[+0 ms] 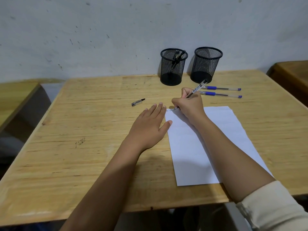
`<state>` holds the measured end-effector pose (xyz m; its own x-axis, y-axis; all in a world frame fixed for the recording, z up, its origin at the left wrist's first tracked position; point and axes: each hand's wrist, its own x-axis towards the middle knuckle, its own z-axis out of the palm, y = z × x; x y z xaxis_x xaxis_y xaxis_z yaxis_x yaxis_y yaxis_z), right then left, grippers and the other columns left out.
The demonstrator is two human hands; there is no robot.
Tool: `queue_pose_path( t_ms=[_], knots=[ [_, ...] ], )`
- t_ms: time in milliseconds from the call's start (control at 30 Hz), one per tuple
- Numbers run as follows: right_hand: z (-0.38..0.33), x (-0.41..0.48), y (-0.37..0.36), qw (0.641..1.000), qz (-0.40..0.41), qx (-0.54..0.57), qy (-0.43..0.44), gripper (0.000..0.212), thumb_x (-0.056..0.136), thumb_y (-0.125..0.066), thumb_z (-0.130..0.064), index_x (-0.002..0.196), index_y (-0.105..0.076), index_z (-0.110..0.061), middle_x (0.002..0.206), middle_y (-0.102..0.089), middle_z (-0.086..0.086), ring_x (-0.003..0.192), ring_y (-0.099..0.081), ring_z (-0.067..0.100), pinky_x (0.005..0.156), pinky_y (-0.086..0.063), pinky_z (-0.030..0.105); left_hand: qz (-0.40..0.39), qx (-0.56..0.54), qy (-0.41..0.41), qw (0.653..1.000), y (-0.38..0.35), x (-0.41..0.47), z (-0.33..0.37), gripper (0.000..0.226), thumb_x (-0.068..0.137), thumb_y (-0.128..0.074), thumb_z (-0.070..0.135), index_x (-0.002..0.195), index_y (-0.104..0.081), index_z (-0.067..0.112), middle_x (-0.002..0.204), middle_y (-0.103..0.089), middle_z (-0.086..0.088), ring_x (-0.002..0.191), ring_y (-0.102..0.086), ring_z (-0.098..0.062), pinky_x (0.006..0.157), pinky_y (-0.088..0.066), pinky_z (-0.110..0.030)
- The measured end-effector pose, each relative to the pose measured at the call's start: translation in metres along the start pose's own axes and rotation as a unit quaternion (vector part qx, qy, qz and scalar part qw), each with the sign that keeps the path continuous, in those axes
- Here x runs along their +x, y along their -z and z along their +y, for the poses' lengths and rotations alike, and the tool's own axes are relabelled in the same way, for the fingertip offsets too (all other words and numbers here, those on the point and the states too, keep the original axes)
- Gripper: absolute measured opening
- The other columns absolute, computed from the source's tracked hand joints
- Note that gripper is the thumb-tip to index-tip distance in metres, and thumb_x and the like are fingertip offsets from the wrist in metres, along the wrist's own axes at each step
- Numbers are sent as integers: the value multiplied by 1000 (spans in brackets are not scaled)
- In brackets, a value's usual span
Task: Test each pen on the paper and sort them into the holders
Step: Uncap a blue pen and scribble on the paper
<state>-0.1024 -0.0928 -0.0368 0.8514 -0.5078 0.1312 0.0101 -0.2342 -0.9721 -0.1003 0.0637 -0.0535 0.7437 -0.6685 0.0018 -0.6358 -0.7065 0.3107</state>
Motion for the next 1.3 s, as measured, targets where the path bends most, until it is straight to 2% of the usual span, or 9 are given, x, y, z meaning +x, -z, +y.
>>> queue_pose_path(
  t_ms=[433, 667, 833, 933, 1033, 1133, 1200, 1300],
  knots=[
    [-1, -1, -1, 1000, 13, -7, 4, 40, 63, -57, 7, 54, -25, -15, 58, -20, 5, 55, -22, 15, 52, -22, 25, 0, -3, 0, 1000, 0, 0, 0, 58, 99, -20, 47, 150, -6, 23, 160, 2, 7, 146, 5, -7, 117, 3, -28],
    [-3, -3, -1, 999, 31, -11, -6, 29, 64, -56, 7, 60, -33, -10, 62, -18, 5, 58, -20, 15, 52, -20, 24, 4, -5, -1, 1000, 0, 0, 0, 58, 99, -21, 46, 150, -7, 22, 160, 1, 7, 146, 4, -8, 117, 3, -28],
    [-5, -4, 0, 1000, 19, -10, -8, 40, 64, -55, 8, 55, -24, -14, 58, -18, 3, 55, -19, 13, 49, -20, 23, 8, -2, -1, 1000, -1, 0, 0, 59, 99, -20, 46, 150, -7, 22, 160, 0, 7, 146, 4, -8, 118, 3, -28],
    [-5, -5, 0, 1000, 21, -7, -9, 39, 65, -55, 9, 57, -24, -14, 60, -18, 3, 55, -19, 13, 50, -20, 23, 6, 1, 1, 1000, -2, 0, 1, 58, 99, -19, 46, 150, -5, 21, 160, 1, 6, 146, 4, -9, 118, 3, -29],
    [-5, -6, 2, 999, 40, 13, -22, 37, 66, -57, 9, 55, -29, -13, 56, -26, 5, 52, -28, 12, 49, -28, 21, 5, 4, 5, 1000, -2, 1, 3, 58, 100, -19, 45, 150, -4, 20, 160, 2, 5, 146, 5, -10, 118, 2, -30],
    [-6, -7, 8, 989, 48, 134, -49, 35, 71, -62, 11, 57, -39, -11, 50, -41, 2, 43, -43, 7, 46, -42, 17, 5, 3, 5, 1000, -1, 0, 3, 58, 100, -20, 44, 150, -5, 19, 160, 1, 4, 146, 5, -10, 118, 3, -30],
    [-7, -8, 12, 978, 21, 198, -57, 30, 73, -64, 12, 61, -46, -9, 55, -49, 6, 45, -49, 9, 53, -49, 18, 9, 0, 3, 1000, 0, 0, 3, 58, 100, -20, 45, 150, -6, 19, 160, 0, 4, 146, 4, -10, 118, 3, -29],
    [-8, -9, 15, 971, -7, 232, -67, 16, 77, -64, 9, 71, -59, -4, 71, -62, 10, 58, -60, 9, 63, -54, 17, 18, -13, 5, 1000, -1, -1, 4, 58, 99, -22, 45, 150, -8, 20, 160, -2, 5, 147, 2, -9, 117, 2, -28]
  ],
)
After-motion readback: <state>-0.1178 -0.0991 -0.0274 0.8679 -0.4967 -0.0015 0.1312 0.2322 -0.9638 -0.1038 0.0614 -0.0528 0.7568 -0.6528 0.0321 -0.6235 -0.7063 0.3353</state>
